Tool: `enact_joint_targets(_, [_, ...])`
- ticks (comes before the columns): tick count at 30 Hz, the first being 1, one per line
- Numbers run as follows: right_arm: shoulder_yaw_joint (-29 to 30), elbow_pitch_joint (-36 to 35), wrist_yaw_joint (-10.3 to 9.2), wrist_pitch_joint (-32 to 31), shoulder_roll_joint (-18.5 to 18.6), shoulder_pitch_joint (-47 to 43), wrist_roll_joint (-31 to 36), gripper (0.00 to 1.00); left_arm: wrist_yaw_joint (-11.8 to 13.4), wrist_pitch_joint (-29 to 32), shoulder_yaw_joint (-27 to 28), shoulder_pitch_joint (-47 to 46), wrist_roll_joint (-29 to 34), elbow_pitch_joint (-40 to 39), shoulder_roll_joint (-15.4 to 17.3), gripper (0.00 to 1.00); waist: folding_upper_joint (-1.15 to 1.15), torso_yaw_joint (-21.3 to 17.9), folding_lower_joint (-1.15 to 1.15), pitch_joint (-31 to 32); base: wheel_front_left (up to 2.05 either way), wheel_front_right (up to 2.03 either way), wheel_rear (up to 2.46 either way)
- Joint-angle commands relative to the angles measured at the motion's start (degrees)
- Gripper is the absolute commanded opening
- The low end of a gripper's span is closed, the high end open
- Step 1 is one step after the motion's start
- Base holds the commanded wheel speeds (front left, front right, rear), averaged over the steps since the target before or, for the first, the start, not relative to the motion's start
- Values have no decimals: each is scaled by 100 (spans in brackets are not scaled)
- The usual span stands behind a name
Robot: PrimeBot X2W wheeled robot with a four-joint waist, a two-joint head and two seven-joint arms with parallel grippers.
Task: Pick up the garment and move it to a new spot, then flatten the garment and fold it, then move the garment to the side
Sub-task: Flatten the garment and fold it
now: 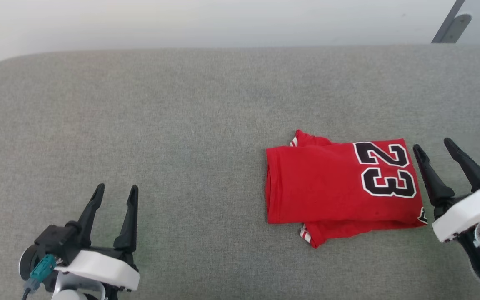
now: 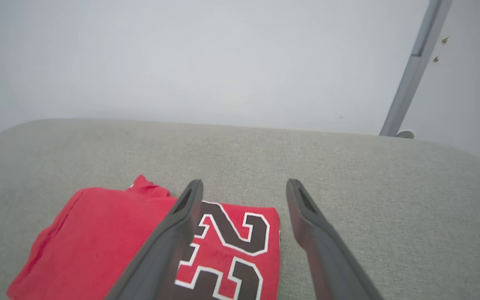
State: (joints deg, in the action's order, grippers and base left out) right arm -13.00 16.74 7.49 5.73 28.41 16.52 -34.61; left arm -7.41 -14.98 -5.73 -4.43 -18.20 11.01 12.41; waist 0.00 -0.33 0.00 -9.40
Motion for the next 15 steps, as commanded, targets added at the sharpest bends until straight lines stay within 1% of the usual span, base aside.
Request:
enact_joint_targets(1, [48, 46, 0, 228, -102, -106, 29, 100, -10, -26, 32, 91, -55, 0, -17, 100, 0, -30, 0, 105, 0, 0, 0])
enact_joint_targets(4, [142, 104, 0, 620, -190, -281, 189, 100, -10, -27, 127, 227, -57, -50, -41, 100, 0, -43, 0, 188, 0, 0, 0])
enact_joint_targets(7, [304, 51, 0, 772, -327, -455, 270, 100, -10, -26, 229, 393, -3, -134, -81, 100, 0, -52, 0, 265, 0, 0, 0])
enact_joint_targets(10, [505, -108, 0, 825, -441, -643, 365, 100, -10, -26, 399, 580, 51, -260, -175, 100, 0, -55, 0, 329, 0, 0, 0])
enact_joint_targets(15, [900, -484, 0, 817, -508, -1090, 496, 100, -10, -27, 600, 929, 151, -542, -302, 100, 0, -14, 0, 372, 0, 0, 0])
